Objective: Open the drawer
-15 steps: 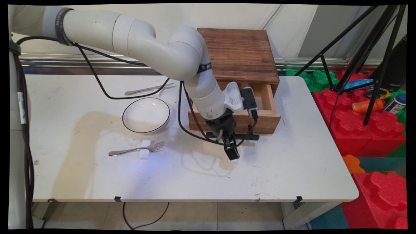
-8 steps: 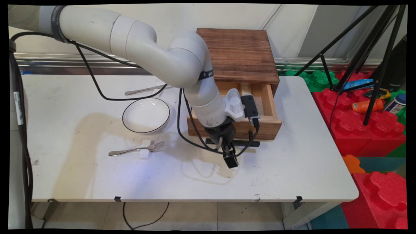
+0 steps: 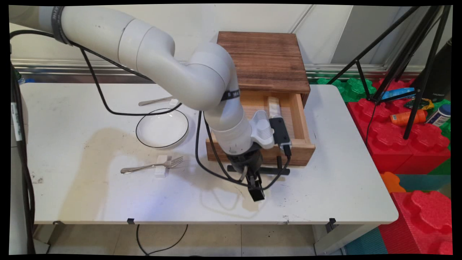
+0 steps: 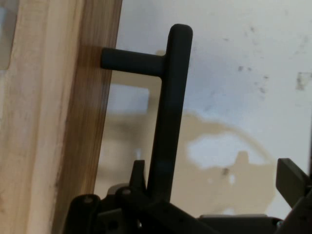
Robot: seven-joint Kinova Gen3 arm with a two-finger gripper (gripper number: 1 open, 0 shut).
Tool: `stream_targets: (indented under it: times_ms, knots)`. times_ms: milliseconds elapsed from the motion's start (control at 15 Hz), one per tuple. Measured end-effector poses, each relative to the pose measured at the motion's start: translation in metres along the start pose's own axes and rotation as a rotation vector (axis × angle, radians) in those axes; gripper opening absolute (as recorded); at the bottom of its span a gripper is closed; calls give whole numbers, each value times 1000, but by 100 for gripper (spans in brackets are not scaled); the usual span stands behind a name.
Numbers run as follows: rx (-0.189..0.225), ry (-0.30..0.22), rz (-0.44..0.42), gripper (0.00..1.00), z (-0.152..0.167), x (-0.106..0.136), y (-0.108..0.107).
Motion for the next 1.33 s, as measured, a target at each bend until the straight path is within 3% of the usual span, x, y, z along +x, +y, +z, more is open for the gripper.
stream_targets:
  times_ms: [800,1333]
  knots:
    - [-44,-28,-29,100,-4,-7,48]
    - [-58,-35,-31,100,-8,-11,67]
